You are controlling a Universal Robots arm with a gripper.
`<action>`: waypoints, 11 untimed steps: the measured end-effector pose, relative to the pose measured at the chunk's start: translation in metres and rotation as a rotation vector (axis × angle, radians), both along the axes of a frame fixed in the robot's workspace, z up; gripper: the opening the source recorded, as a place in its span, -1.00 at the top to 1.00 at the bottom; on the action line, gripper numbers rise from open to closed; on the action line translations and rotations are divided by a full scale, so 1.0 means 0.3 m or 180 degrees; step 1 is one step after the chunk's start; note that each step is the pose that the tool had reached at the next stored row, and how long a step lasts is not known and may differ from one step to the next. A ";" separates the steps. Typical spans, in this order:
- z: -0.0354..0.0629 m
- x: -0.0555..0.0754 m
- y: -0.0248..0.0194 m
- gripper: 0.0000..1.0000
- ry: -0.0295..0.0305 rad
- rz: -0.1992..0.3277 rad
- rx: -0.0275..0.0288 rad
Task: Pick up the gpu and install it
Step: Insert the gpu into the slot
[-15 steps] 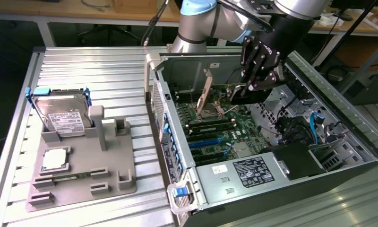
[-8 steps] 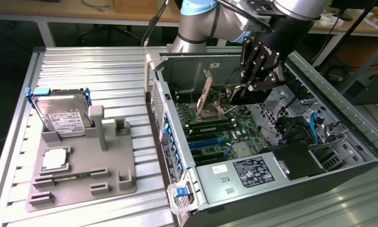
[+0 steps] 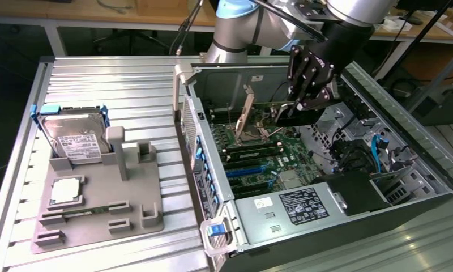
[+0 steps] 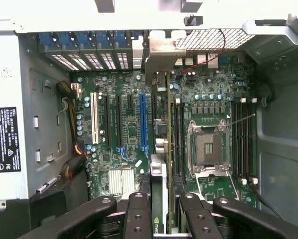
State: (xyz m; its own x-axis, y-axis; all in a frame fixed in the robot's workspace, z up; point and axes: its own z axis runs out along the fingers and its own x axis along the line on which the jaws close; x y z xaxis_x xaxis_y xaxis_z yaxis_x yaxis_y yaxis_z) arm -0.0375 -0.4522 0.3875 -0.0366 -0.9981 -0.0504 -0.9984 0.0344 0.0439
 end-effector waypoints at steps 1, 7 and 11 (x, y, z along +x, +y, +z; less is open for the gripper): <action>-0.002 0.000 0.000 0.47 0.0000 0.0000 0.0002; -0.015 0.000 0.000 0.47 -0.0001 0.0000 0.0010; -0.019 0.000 0.000 0.47 -0.0001 0.0000 0.0015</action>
